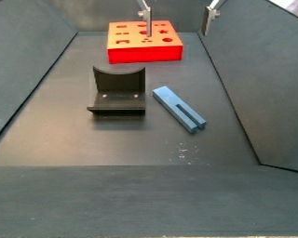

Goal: Pick up the double-square object. Move up. Place the double-square object on the fixture. Regrasp the double-square object. Move to above the board. Insert the double-square object.
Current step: Pick up the double-square object.

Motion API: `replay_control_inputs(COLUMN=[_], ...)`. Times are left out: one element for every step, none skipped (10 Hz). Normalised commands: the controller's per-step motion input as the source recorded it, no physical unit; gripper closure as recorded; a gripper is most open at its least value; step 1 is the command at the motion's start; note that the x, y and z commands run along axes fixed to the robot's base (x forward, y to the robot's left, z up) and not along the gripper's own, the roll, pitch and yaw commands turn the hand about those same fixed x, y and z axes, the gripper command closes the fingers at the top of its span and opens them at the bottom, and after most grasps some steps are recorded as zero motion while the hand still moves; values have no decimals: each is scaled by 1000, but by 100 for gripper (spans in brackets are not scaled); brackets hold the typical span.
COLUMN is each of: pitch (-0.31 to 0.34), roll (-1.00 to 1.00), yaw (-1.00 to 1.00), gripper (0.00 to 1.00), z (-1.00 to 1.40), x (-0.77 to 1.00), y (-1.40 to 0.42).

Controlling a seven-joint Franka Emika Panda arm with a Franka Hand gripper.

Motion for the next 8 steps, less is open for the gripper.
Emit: replay_control_inputs(pitch=[31, 1, 0, -19, -139, -203, -211, -147], roll=[20, 0, -3, -20, -64, -93, -103, -91], yaw=[80, 137, 94, 89, 171, 280, 417, 529], gripper=[0, 0, 0, 0, 0, 0, 0, 0], z=[-746, -1000, -1000, -1000, -914, -794, -780, -854], x=[-86, -23, 0, 26, 337, 391, 346, 169], y=[0, 154, 163, 191, 251, 306, 429, 471])
